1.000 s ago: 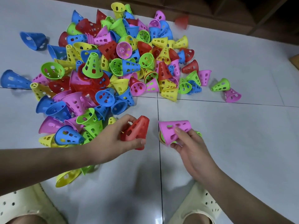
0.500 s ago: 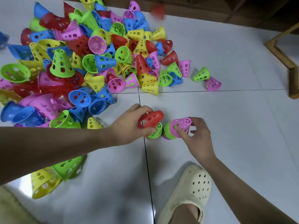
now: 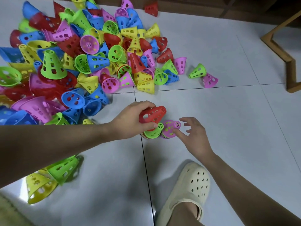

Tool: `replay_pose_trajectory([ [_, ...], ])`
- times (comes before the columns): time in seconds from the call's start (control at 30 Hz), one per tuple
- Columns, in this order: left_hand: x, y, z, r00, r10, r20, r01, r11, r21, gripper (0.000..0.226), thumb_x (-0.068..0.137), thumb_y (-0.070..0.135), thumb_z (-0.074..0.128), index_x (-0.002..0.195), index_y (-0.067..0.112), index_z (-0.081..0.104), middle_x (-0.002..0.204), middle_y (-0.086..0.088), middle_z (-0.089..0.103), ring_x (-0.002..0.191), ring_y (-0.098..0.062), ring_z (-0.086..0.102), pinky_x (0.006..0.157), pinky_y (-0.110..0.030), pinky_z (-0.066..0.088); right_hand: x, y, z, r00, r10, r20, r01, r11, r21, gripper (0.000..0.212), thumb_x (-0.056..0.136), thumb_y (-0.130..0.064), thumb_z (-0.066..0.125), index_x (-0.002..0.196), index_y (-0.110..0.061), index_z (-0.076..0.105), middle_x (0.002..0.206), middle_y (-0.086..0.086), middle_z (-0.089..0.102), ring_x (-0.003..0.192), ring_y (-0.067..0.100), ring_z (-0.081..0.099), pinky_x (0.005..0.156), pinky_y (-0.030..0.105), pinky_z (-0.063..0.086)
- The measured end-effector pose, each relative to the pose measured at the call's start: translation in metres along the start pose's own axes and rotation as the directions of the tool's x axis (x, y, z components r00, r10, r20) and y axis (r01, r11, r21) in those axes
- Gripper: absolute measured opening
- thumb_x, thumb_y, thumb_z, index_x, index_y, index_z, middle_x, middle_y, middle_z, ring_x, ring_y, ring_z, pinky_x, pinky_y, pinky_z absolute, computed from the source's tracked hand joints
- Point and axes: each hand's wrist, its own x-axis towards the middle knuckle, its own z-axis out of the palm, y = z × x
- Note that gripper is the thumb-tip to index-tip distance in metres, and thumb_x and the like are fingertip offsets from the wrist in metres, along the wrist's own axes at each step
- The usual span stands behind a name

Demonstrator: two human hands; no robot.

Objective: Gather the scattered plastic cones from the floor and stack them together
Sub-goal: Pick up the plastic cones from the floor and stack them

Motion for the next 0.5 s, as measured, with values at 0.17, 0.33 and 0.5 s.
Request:
replay_pose_trajectory([
  [0.17,-0.006,0.013,0.007,1.0,0.026,-0.002,-0.026,0.996,-0.086,0.044,0.08,0.042,0.076,0.115,0.028,0.054,0.101,0.013,0.062,0.093,-0.008,0.059,0.081,-0.024,0.049,-0.004,0.003,0.002,1.0,-0.006,0.017,0.006,1.0,0.016,0.034,0.086,-0.028,0.078,0.117,-0.024,0.064,0.112,-0.01,0.059,0.1,0.008,0.059,0.079,0.015,0.047],
  [0.33,-0.005,0.016,0.014,0.995,0.031,0.094,-0.027,0.999,-0.044,0.047,0.082,0.033,0.079,0.12,0.027,0.052,0.108,0.011,0.063,0.097,-0.008,0.06,0.085,-0.026,0.051,-0.006,0.003,0.002,1.0,-0.003,0.029,0.002,0.999,0.033,0.034,0.087,-0.027,0.076,0.118,-0.023,0.063,0.113,-0.011,0.059,0.1,0.005,0.059,0.081,0.024,0.052],
  [0.5,0.003,-0.004,0.016,0.988,-0.039,0.146,0.018,0.99,0.141,0.048,0.077,0.036,0.082,0.118,0.026,0.059,0.111,0.005,0.063,0.103,-0.014,0.057,0.09,-0.028,0.048,-0.008,0.001,0.0,0.999,0.0,0.037,-0.002,0.998,0.057,0.036,0.087,-0.027,0.075,0.12,-0.021,0.063,0.116,-0.01,0.059,0.102,0.006,0.059,0.083,0.028,0.053],
])
